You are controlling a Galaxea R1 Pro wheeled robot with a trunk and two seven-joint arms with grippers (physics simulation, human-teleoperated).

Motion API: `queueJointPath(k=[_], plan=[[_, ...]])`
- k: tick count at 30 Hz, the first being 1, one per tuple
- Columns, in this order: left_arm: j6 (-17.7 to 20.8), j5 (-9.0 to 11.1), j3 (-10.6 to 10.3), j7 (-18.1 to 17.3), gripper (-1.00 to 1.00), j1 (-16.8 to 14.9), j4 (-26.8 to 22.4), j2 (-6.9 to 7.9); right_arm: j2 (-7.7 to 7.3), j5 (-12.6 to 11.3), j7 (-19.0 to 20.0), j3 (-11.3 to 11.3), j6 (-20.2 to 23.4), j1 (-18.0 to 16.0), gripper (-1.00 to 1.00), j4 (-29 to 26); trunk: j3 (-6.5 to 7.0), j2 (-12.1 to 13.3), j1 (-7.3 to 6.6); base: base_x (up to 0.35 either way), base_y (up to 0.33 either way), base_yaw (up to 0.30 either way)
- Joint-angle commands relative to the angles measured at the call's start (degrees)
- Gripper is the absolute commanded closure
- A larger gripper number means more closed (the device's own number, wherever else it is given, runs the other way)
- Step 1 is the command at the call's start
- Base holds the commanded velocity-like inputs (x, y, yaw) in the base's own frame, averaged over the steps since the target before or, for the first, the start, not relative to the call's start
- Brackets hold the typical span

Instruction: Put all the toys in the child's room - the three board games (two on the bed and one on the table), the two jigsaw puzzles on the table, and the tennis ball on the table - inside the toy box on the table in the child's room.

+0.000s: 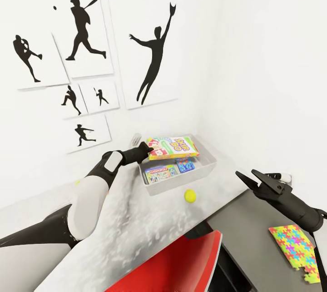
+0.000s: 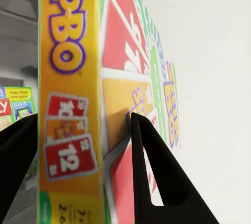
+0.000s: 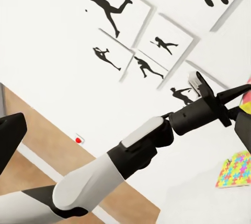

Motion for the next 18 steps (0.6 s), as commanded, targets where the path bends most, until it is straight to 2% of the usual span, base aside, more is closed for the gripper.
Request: queueJointPath(k=[1,8,18], plan=[[0.25,0.09,0.43,0.00,1.00,-0.06,-0.08,0.01,-0.01,0.09,0.20,-0.05,0.21,-0.06,-1.00,0.00,-0.21,-0.13,0.03,0.000,0.000,0.000],[-0.52,0.10,0.43,0.00,1.00,-0.07,-0.11,-0.04,-0.01,0.01,0.20,-1.08,0.22,-0.06,-1.00,0.00,-0.87,-0.13,0.03,0.000,0.000,0.000],[-0.86,0.10,0.43,0.00,1.00,-0.07,-0.12,-0.08,-0.01,0.01,0.20,-1.26,0.22,-0.06,-1.00,0.00,-1.80,-0.13,0.03,0.000,0.000,0.000]])
